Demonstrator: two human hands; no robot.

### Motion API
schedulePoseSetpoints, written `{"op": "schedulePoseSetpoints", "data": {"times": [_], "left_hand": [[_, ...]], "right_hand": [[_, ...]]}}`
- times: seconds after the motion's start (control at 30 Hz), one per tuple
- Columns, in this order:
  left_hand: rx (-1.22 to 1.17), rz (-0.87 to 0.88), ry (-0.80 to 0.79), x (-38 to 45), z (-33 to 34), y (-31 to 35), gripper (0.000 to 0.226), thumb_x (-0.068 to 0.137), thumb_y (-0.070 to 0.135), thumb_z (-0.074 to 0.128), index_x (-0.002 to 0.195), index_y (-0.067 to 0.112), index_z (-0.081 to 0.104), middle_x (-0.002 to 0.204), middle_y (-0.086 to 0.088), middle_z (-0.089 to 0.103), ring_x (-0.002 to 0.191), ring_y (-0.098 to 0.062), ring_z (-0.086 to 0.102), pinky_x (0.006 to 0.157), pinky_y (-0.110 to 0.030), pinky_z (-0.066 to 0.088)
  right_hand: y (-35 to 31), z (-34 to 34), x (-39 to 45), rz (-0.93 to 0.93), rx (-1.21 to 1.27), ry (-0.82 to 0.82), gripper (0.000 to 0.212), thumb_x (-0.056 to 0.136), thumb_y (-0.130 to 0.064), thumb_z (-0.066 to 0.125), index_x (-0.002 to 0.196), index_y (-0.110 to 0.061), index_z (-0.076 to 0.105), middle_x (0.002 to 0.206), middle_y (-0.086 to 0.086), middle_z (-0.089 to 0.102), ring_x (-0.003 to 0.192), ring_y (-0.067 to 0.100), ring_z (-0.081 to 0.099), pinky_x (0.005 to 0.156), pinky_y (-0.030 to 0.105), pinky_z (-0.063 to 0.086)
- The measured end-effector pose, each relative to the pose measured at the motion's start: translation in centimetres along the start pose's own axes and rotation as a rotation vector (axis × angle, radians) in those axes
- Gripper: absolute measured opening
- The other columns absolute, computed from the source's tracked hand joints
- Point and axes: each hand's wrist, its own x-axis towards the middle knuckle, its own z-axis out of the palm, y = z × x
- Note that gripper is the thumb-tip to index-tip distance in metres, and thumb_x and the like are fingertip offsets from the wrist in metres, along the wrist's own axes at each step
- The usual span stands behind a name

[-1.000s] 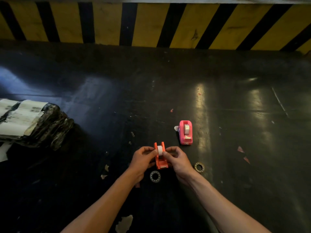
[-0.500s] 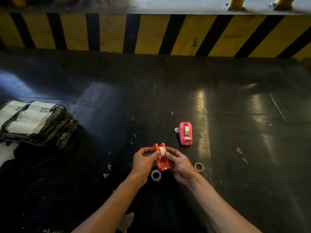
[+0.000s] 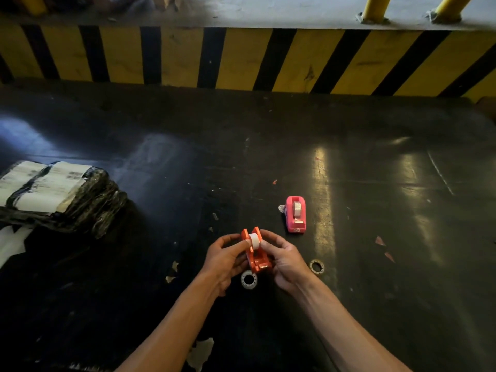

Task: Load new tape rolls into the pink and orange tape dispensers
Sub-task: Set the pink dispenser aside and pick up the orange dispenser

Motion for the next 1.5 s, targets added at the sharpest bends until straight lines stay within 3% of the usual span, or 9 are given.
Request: {"op": "schedulePoseSetpoints", "data": {"times": [0.2, 0.47, 0.73, 0.87, 0.97, 1.1, 1.23, 1.4, 1.5], "left_hand": [[0.207, 0.028, -0.124, -0.3, -0.6, 0.8, 0.051, 0.085, 0.015, 0.075, 0.131, 0.03, 0.058, 0.127, -0.014, 0.063, 0.109, -0.033, 0.069, 0.088, -0.052, 0.06], [0.403, 0.075, -0.287, -0.1, -1.1, 2.0, 0.057, 0.084, 0.006, 0.075, 0.131, 0.032, 0.055, 0.127, -0.012, 0.06, 0.109, -0.03, 0.068, 0.081, -0.043, 0.063], [0.279, 0.036, -0.241, 0.1, -0.8, 0.7, 0.055, 0.083, 0.008, 0.076, 0.132, 0.024, 0.056, 0.123, -0.017, 0.066, 0.102, -0.032, 0.074, 0.079, -0.043, 0.063], [0.225, -0.002, -0.28, 0.5, -2.2, 0.6, 0.057, 0.083, 0.005, 0.074, 0.133, 0.026, 0.057, 0.125, -0.019, 0.067, 0.106, -0.035, 0.072, 0.086, -0.05, 0.061], [0.55, 0.082, -0.264, 1.4, -4.1, 0.9, 0.061, 0.084, 0.006, 0.076, 0.135, 0.033, 0.055, 0.123, -0.012, 0.065, 0.106, -0.029, 0.071, 0.087, -0.047, 0.061], [1.191, 0.264, 0.062, 3.5, -5.8, 0.0, 0.07, 0.084, 0.022, 0.078, 0.144, 0.034, 0.046, 0.13, -0.008, 0.054, 0.114, -0.022, 0.059, 0.093, -0.036, 0.056], [1.349, 0.259, 0.146, 4.8, -6.3, -0.8, 0.073, 0.087, 0.028, 0.075, 0.15, 0.03, 0.039, 0.136, -0.009, 0.045, 0.118, -0.025, 0.054, 0.088, -0.029, 0.049], [1.577, 0.153, 0.156, 4.8, -6.0, 0.3, 0.083, 0.086, 0.052, 0.068, 0.155, 0.037, 0.025, 0.152, -0.013, 0.035, 0.135, -0.037, 0.041, 0.11, -0.051, 0.042], [1.524, 0.327, 0.209, 3.6, -4.6, 1.0, 0.075, 0.09, 0.058, 0.061, 0.153, 0.033, 0.03, 0.151, -0.011, 0.037, 0.137, -0.034, 0.038, 0.11, -0.05, 0.039]], "right_hand": [[-0.4, -0.2, 0.2, 0.048, -0.035, -0.035, 0.037, 0.095, -0.005, 0.059, 0.128, -0.02, 0.064, 0.122, 0.018, 0.069, 0.103, 0.033, 0.071, 0.073, 0.044, 0.061], [-2.2, -0.8, -0.2, 0.077, -0.113, -0.145, 0.047, 0.094, 0.001, 0.058, 0.133, -0.026, 0.059, 0.13, 0.021, 0.063, 0.101, 0.034, 0.071, 0.084, 0.051, 0.059], [-2.1, -0.5, -0.3, 0.059, -0.103, -0.107, 0.04, 0.097, -0.002, 0.054, 0.129, -0.025, 0.06, 0.124, 0.021, 0.065, 0.106, 0.037, 0.069, 0.094, 0.057, 0.053], [-1.9, -0.8, 0.0, 0.055, -0.079, 0.0, 0.041, 0.098, -0.003, 0.051, 0.135, -0.021, 0.056, 0.117, 0.016, 0.067, 0.088, 0.026, 0.072, 0.067, 0.043, 0.059], [-2.1, -2.0, -0.1, 0.082, -0.071, 0.041, 0.044, 0.098, -0.005, 0.053, 0.137, -0.023, 0.055, 0.126, 0.017, 0.063, 0.092, 0.025, 0.069, 0.068, 0.039, 0.055], [-2.1, -2.9, -0.1, 0.1, -0.062, 0.038, 0.046, 0.097, -0.006, 0.053, 0.137, -0.028, 0.055, 0.128, 0.017, 0.061, 0.1, 0.03, 0.067, 0.075, 0.043, 0.053], [-2.2, -2.3, -0.2, 0.091, -0.091, 0.022, 0.045, 0.096, -0.003, 0.055, 0.134, -0.027, 0.056, 0.115, 0.016, 0.066, 0.088, 0.028, 0.069, 0.065, 0.041, 0.054], [-3.1, -2.6, -0.1, 0.102, -0.111, 0.004, 0.043, 0.094, -0.004, 0.058, 0.127, -0.032, 0.062, 0.134, 0.017, 0.055, 0.108, 0.033, 0.064, 0.071, 0.043, 0.056], [-3.1, -2.8, -0.2, 0.091, -0.143, -0.008, 0.041, 0.093, -0.004, 0.06, 0.125, -0.03, 0.061, 0.127, 0.019, 0.061, 0.103, 0.033, 0.067, 0.076, 0.046, 0.057]]}}
